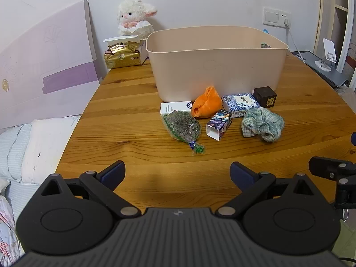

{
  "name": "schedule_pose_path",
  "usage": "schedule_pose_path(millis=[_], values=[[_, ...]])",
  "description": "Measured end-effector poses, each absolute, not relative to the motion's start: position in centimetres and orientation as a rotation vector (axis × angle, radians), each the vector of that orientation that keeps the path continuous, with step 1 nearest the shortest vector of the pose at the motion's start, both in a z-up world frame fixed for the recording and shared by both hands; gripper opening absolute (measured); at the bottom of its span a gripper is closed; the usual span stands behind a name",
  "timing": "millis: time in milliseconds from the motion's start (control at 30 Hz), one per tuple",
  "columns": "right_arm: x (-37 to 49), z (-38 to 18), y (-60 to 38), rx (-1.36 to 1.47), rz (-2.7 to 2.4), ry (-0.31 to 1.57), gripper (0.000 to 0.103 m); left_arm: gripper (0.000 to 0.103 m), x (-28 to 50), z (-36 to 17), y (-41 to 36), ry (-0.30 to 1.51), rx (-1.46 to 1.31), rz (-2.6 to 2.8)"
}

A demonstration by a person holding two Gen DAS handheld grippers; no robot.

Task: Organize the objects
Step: 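Move both tools toward the items in front of the beige bin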

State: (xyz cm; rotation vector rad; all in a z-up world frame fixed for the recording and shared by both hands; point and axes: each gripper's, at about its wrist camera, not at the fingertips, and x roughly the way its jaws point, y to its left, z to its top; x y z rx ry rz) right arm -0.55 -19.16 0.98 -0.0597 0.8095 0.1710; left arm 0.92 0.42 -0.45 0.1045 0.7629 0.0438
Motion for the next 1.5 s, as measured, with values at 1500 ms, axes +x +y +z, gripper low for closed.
schedule_pose_path(millis=[1500], values=[[-0.54,1.26,-18.73,-0.080,0.159,0.794,0.103,0.101,0.59,-0.42,0.45,0.770,0.094,0.033]])
